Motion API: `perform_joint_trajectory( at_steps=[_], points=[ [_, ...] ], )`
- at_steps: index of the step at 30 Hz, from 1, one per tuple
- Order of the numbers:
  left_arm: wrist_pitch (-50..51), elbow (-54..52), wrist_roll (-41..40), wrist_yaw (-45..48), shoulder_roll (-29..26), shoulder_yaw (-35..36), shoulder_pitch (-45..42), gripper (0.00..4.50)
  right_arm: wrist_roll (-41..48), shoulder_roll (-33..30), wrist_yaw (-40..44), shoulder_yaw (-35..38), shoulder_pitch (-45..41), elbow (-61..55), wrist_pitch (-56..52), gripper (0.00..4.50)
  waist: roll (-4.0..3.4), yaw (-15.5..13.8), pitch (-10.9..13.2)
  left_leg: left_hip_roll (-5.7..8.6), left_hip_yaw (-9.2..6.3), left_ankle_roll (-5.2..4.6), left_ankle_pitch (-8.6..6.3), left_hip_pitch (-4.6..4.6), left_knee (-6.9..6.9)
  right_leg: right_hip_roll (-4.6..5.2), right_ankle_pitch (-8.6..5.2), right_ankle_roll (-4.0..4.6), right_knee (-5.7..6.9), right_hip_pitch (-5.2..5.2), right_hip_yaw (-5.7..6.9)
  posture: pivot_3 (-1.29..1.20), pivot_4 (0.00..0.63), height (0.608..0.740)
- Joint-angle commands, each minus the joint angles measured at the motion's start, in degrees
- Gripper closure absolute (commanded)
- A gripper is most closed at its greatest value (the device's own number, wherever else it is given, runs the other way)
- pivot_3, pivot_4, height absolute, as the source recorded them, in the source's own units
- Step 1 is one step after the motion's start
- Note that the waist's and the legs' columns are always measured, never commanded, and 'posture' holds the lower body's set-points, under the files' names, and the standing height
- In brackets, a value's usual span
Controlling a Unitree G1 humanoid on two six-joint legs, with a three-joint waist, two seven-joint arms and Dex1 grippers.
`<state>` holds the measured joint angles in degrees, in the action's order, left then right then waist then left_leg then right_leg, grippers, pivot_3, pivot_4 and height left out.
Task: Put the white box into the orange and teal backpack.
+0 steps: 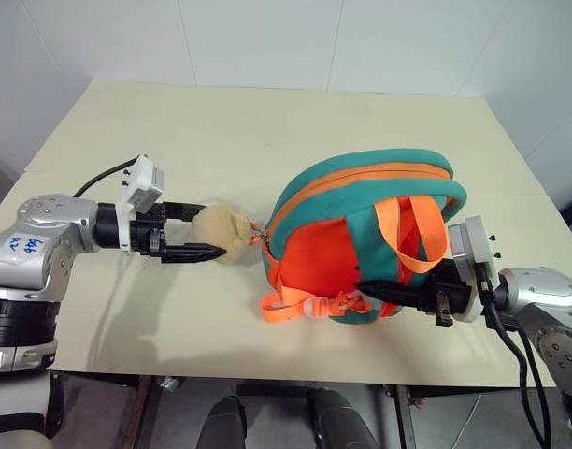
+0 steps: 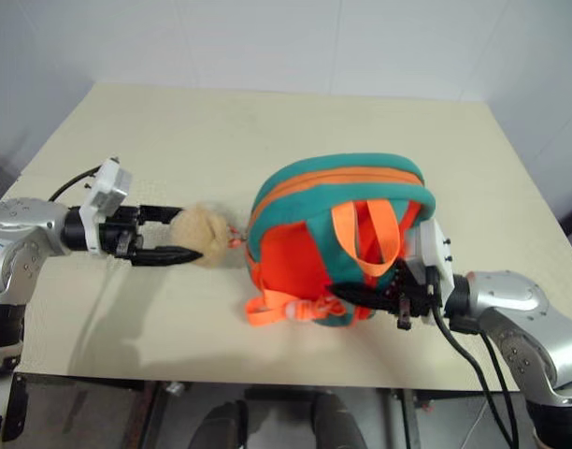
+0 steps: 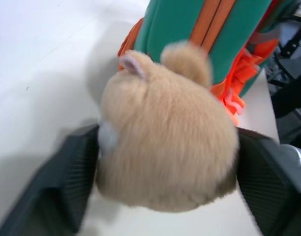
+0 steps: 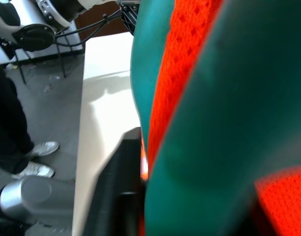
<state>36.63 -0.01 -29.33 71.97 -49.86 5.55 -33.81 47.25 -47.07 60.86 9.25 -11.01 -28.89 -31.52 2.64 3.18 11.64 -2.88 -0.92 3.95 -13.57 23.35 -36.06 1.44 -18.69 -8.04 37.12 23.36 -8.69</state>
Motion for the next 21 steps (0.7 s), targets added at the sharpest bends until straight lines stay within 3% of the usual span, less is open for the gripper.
perform_joint_trajectory(
  at_steps=[1,6,13,17,21],
  points=[
    [-1.7,-2.7,-1.7,-0.7,-0.3,2.8,0.5,0.0,1.2,-0.8,0.9,1.5,-1.6,0.1,0.0,1.84,0.0,0.0,0.0,0.0,0.0,0.0,0.0,-0.01,0.0,0.0,0.0,0.0,0.0,0.0,0.0,0.0,0.15,0.74],
    [-9.7,-0.6,1.1,-1.3,-0.4,5.4,3.9,0.0,0.2,-2.1,1.1,4.2,-1.2,1.2,0.5,0.05,0.0,0.0,0.0,0.0,0.01,0.0,0.0,0.0,0.05,0.0,0.0,0.01,-0.03,0.01,-0.01,0.0,0.15,0.74],
    [-18.1,4.9,-1.3,2.5,-0.8,11.1,6.5,0.0,-1.6,-6.7,5.1,17.3,7.4,4.5,3.0,0.02,0.0,-0.4,0.0,0.0,0.02,-0.04,-0.03,0.02,0.1,0.02,-0.02,0.04,-0.13,0.0,0.02,0.0,0.15,0.74],
    [-24.9,11.3,-6.6,7.2,2.2,17.5,5.2,0.0,-5.6,-8.5,10.4,25.9,13.7,11.1,7.8,0.02,0.0,-0.5,0.0,0.01,0.06,-0.06,-0.04,-0.03,0.06,0.02,-0.01,0.01,-0.17,-0.09,0.02,0.0,0.15,0.74],
    [-26.7,16.3,-7.7,11.7,1.8,18.4,4.8,0.0,-7.8,-10.0,14.3,30.0,14.8,17.2,12.6,0.02,0.0,-0.1,0.0,0.02,0.1,-0.07,-0.04,-0.14,0.0,0.02,0.01,-0.02,-0.19,-0.21,-0.01,0.0,0.15,0.74]
  ],
)
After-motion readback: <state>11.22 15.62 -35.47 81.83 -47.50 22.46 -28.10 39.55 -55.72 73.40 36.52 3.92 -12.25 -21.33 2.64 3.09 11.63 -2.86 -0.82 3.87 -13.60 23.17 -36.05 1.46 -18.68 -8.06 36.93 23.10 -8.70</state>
